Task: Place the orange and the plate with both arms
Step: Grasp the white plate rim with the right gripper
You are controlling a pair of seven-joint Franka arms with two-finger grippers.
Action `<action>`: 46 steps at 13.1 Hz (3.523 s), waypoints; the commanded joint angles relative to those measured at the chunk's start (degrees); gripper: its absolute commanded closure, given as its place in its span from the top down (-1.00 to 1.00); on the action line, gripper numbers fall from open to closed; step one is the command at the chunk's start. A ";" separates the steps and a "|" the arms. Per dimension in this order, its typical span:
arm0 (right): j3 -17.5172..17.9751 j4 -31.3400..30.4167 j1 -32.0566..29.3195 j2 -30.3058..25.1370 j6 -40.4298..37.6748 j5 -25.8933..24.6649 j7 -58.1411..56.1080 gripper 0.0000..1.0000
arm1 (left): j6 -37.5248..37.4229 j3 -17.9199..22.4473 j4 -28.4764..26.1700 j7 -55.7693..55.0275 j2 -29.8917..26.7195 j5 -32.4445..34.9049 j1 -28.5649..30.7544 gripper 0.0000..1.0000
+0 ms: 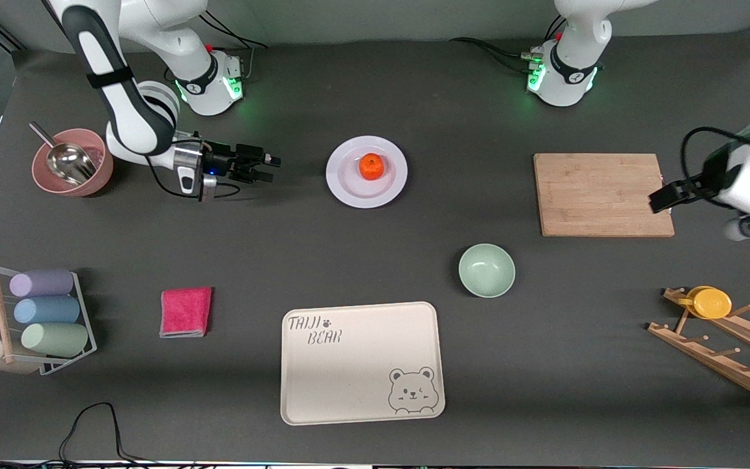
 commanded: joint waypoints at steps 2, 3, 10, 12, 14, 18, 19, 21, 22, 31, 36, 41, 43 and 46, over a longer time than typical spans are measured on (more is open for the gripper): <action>-0.05 0.80 0.81 8.80 -3.76 6.69 -10.04 1.00 | 0.66 6.85 -5.79 9.22 -6.35 -2.18 -4.94 1.00; 0.39 0.80 0.81 11.00 -5.34 8.45 -12.58 1.00 | 1.19 7.64 -6.50 9.22 -6.97 -2.09 -5.75 1.00; 10.40 1.24 0.81 20.42 -6.24 26.21 -25.61 0.99 | 0.66 7.74 -8.36 9.84 -9.00 -1.92 -5.31 1.00; 10.50 1.33 0.81 20.69 -6.15 26.31 -25.71 0.60 | 0.66 7.65 -8.36 10.36 -8.91 -1.92 -5.58 1.00; 10.50 1.50 0.81 21.21 -6.15 26.39 -26.14 0.25 | 0.58 7.65 -8.36 10.98 -9.00 -1.92 -5.67 1.00; 12.42 2.64 0.90 23.67 -6.15 31.04 -30.54 -0.04 | 0.49 7.83 -8.44 11.86 -10.31 -1.92 -5.31 1.00; 12.78 2.65 0.90 23.85 -6.15 31.83 -30.63 -0.05 | 0.23 7.74 -8.53 11.86 -10.84 -1.92 -5.31 1.00; 13.04 3.52 0.99 25.17 -6.15 32.80 -32.28 -0.06 | -0.04 7.65 -9.32 12.03 -11.28 -1.92 -5.75 1.00; 13.92 3.79 0.99 26.13 -6.24 34.03 -32.82 -0.07 | 0.14 7.56 -9.50 12.04 -11.28 -1.92 -5.75 1.00; 17.53 5.46 1.08 27.28 -6.15 38.43 -34.92 -0.62 | -0.40 7.74 -10.11 11.86 -11.29 -3.15 -5.23 1.00; 17.53 5.81 0.55 26.76 -6.59 38.43 -35.02 -1.00 | -1.35 8.00 -9.67 12.30 -11.28 -6.12 -5.14 1.00; 17.18 4.85 -2.52 22.56 -13.53 37.38 -32.14 -1.00 | -1.09 8.27 -9.67 17.75 -11.11 -6.13 -5.23 1.00; 17.18 3.88 -2.96 16.06 -13.53 35.98 -24.86 -1.00 | -1.27 8.18 -9.59 18.36 -11.37 -6.05 -5.66 1.00; 17.00 3.61 -6.56 7.80 -13.01 27.48 -12.66 -1.00 | -1.09 7.39 -9.85 18.54 -11.28 -5.52 -5.75 1.00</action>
